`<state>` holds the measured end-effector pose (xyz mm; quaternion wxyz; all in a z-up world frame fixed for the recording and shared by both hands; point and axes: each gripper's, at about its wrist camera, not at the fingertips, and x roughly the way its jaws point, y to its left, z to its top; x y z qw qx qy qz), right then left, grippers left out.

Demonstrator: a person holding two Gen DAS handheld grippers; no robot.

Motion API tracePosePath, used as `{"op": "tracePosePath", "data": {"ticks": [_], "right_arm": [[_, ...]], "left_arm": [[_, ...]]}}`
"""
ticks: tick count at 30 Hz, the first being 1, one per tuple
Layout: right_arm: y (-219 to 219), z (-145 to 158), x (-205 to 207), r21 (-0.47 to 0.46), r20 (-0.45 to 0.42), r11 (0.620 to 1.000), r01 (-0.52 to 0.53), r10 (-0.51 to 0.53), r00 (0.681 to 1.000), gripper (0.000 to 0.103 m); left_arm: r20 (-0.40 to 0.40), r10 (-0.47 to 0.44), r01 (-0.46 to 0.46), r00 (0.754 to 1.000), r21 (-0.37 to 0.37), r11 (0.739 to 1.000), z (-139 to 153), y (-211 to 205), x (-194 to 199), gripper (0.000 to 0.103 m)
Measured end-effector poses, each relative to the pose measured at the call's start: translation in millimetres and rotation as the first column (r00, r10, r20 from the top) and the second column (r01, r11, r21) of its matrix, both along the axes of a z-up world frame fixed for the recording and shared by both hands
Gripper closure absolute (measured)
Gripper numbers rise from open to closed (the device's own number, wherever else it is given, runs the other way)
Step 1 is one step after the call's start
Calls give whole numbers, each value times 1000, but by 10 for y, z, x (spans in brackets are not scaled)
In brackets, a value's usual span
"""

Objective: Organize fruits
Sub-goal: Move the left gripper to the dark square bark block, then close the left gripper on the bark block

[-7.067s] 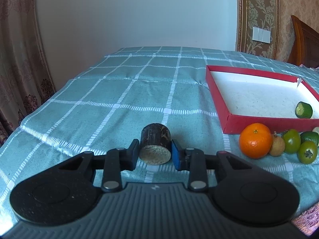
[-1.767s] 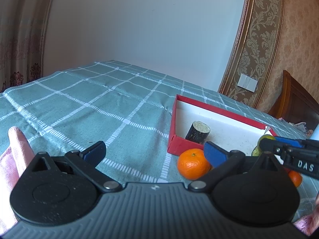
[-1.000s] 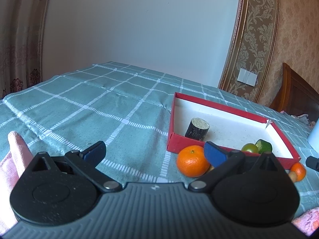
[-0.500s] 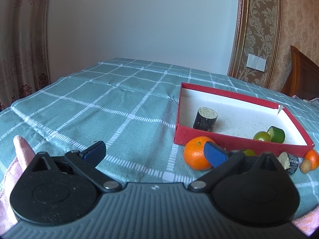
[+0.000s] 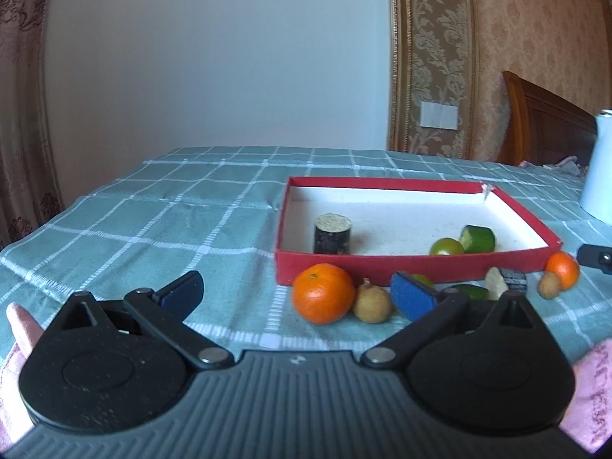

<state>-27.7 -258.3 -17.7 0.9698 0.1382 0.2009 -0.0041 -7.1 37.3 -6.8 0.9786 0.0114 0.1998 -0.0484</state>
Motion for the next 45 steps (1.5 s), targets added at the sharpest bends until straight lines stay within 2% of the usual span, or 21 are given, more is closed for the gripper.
{"op": "tracePosePath", "data": {"ticks": [7, 13, 18, 20, 22, 25, 28, 30, 36, 39, 43, 45], "right_arm": [[-45, -10, -16, 30, 8, 1000, 3, -4, 1000, 29], [-93, -11, -27, 52, 16, 999, 6, -6, 1000, 29], [-141, -20, -54, 83, 31, 996, 13, -16, 999, 29], [-155, -23, -57, 92, 32, 996, 15, -18, 999, 29], [-159, -24, -63, 95, 34, 995, 16, -19, 999, 29], [-174, -21, -70, 101, 39, 995, 17, -21, 999, 29], [-193, -22, -83, 112, 46, 993, 23, -28, 999, 29], [-207, -24, -100, 121, 52, 992, 27, -34, 998, 29], [-224, -26, -104, 132, 57, 991, 29, -36, 998, 28], [-230, -29, -111, 137, 62, 990, 30, -39, 997, 24], [-234, -27, -114, 140, 64, 990, 30, -40, 997, 24], [-235, -28, -112, 141, 63, 990, 32, -41, 997, 24]], "left_arm": [[35, -176, 174, 984, 60, 983, 92, -462, -121, 0], [38, -300, 292, 953, 141, 946, 66, -815, -155, 1], [17, -377, 369, 926, 177, 913, 16, -1036, -172, 1], [0, -401, 394, 916, 179, 901, 9, -1119, -138, 5], [-24, -424, 421, 906, 181, 889, 5, -1213, -100, 13], [-55, -434, 437, 899, 184, 881, -32, -1331, -11, 16], [-91, -442, 451, 893, 165, 877, -70, -1395, 82, 29], [-110, -440, 452, 891, 152, 879, -90, -1414, 135, 38], [-131, -430, 446, 893, 139, 884, -112, -1451, 224, 41], [-153, -419, 439, 895, 135, 888, -140, -1460, 270, 49], [-155, -409, 428, 900, 124, 895, -147, -1447, 302, 57], [-152, -397, 416, 905, 117, 902, -143, -1430, 316, 67]]}}
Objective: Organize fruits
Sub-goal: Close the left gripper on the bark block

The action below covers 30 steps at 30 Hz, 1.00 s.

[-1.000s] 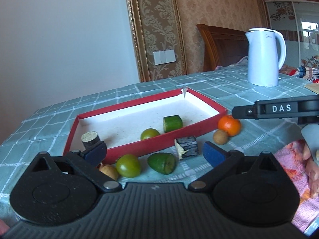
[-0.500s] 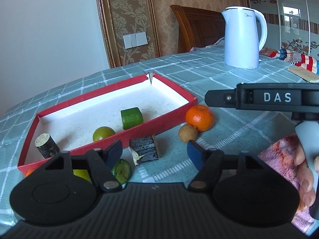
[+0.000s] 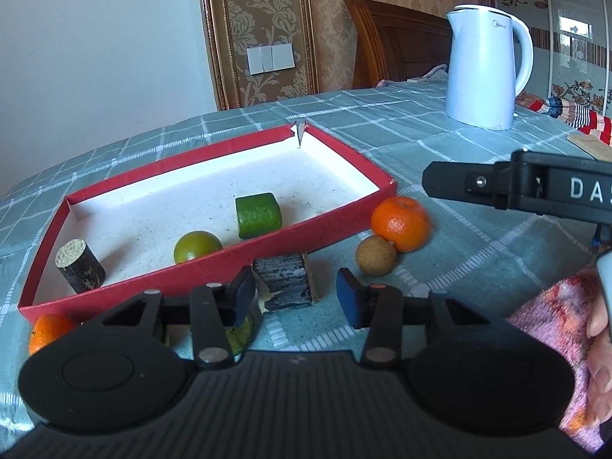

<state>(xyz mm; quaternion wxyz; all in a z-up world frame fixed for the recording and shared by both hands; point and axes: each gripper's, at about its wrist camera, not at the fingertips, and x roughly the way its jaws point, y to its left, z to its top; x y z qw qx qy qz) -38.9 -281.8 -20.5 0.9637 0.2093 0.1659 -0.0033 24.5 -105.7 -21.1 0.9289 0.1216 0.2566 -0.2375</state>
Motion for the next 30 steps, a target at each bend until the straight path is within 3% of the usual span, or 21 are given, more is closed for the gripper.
{"op": "tracePosePath", "data": {"ticks": [2, 10, 17, 24, 28, 30], "right_arm": [[2, -1, -2, 2, 1, 1000, 3, -3, 1000, 24], [9, -5, 7, 3, -4, 1000, 10, -10, 1000, 24], [16, -12, 56, -3, -30, 1000, -1, 1, 1000, 24], [78, -31, 179, -25, -96, 997, -77, 75, 993, 24], [162, -56, 319, -54, -197, 990, -127, 114, 974, 24], [225, -61, 362, -85, -231, 986, -143, 120, 966, 19]], "left_arm": [[-9, 13, -13, 1000, -16, 1000, 9, 31, 22, 75], [-2, 15, -15, 1000, -28, 1000, 49, 47, -30, 76], [57, 71, -67, 996, -63, 996, 262, 166, -98, 77], [85, 132, -125, 988, -80, 989, 384, 346, -67, 76], [87, 167, -159, 982, -83, 984, 402, 424, -21, 77], [86, 184, -176, 979, -89, 980, 409, 467, 19, 76]]}}
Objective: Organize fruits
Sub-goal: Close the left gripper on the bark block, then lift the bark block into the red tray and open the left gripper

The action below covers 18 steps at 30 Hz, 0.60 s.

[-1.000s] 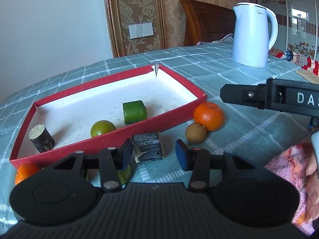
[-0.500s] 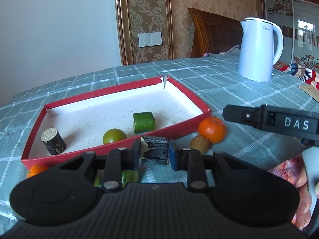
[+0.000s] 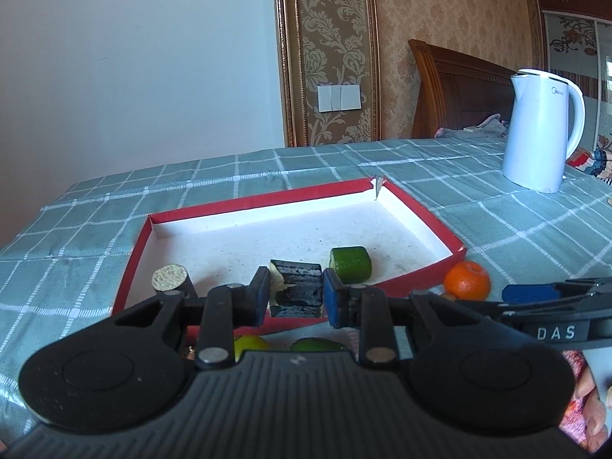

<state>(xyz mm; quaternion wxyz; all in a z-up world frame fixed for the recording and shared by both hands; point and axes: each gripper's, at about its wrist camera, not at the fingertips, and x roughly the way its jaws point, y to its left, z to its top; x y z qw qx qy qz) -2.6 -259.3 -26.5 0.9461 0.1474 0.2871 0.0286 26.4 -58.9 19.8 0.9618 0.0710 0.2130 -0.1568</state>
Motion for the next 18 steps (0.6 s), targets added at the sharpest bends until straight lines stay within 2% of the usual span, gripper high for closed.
{"op": "tracePosePath", "data": {"ticks": [6, 9, 12, 18], "right_arm": [[253, 1, 57, -169, -57, 985, -24, 15, 998, 16], [317, -6, 76, -215, -72, 976, -25, 10, 997, 16], [350, -7, 93, -238, -80, 971, -28, 9, 997, 15], [331, -4, 90, -221, -74, 975, -25, 8, 997, 15]], "left_arm": [[3, 39, -39, 999, -16, 999, 28, 107, 125, 76], [3, 60, -60, 998, -23, 998, 42, 164, 227, 76], [-7, 84, -84, 996, -35, 996, 75, 222, 363, 77], [-26, 113, -114, 993, -43, 993, 85, 270, 589, 76]]}}
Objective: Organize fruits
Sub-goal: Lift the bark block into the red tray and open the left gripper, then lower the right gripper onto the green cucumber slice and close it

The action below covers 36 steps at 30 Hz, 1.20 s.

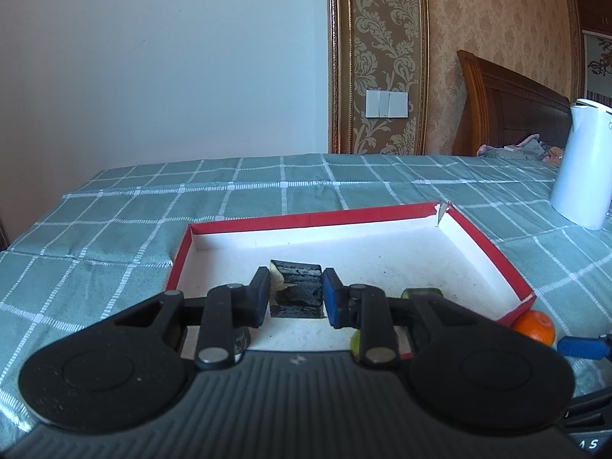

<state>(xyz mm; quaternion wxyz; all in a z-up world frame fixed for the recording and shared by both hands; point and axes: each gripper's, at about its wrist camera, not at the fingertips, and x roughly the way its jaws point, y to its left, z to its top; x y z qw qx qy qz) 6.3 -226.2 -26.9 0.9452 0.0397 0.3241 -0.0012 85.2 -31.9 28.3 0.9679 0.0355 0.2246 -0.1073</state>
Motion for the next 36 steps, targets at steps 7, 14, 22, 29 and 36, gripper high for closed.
{"op": "tracePosePath", "data": {"ticks": [7, 14, 22, 29, 36], "right_arm": [[-16, 3, -3, 4, 2, 1000, 8, -8, 1000, 15], [-23, 4, -3, 8, 4, 1000, 10, -10, 1000, 15], [-113, 26, -85, 62, 61, 998, 4, -7, 998, 14], [80, 141, -269, -8, 193, 995, -99, 99, 976, 14], [555, 311, -367, -137, 231, 957, -257, 283, 931, 14]], "left_arm": [[4, 40, -40, 999, 15, 999, -34, 16, 63, 69], [40, 63, -64, 997, 22, 998, 19, 77, -67, 27], [81, 130, -128, 988, -30, 991, 47, 656, -449, 5], [75, 275, -274, 959, -20, 961, -179, 1197, -572, 0], [-38, 321, -323, 946, -79, 943, -371, 1482, -472, 0]]}}
